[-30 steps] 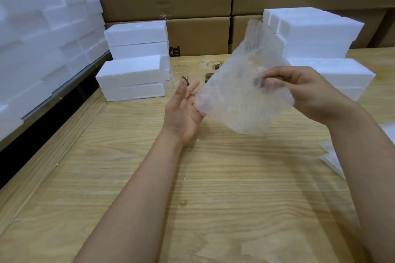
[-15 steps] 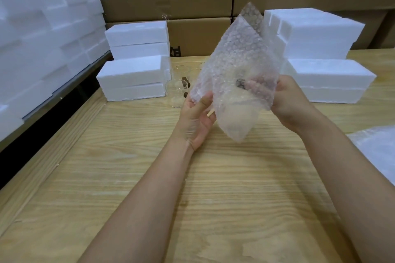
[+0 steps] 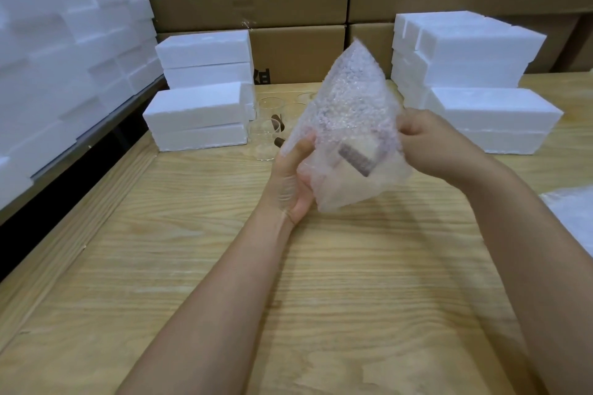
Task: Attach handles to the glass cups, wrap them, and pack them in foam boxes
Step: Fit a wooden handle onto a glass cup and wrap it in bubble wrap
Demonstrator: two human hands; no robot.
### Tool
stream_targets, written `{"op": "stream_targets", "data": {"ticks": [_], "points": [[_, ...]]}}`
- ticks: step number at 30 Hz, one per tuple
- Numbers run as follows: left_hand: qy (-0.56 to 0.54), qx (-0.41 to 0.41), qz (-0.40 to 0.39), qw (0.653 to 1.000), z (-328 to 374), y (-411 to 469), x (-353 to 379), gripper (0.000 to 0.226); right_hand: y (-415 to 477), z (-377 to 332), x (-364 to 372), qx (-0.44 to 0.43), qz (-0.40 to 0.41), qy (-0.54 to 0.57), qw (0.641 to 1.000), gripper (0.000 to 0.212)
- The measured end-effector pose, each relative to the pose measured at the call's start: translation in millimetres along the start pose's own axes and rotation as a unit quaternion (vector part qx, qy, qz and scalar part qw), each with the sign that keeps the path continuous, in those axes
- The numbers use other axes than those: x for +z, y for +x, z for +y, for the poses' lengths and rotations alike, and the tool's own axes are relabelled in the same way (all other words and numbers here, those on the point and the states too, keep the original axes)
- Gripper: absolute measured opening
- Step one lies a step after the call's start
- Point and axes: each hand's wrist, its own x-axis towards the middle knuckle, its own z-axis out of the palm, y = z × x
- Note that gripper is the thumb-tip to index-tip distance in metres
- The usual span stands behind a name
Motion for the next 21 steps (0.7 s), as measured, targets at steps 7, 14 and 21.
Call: {"op": "stream_targets", "data": {"ticks": [7,14,21], "points": [[0.075,-0.029,-0.001,0.997,4.4,2.1,-11.5,0.094,-1.2,15.3,-18.5,0.032,0.214,0.038,0.976,0.064],[0.055,-0.03,0.02,0.998,1.8,3.4,-14.1,0.085,3.3,19.5,-20.3,0.052,0.107,0.368,0.922,0.072],[0.07,-0.031,0.061,0.995,5.1,2.8,-13.5,0.119,1.2,41.2,9.7,0.032,-0.094,0.388,0.916,0.074]]}}
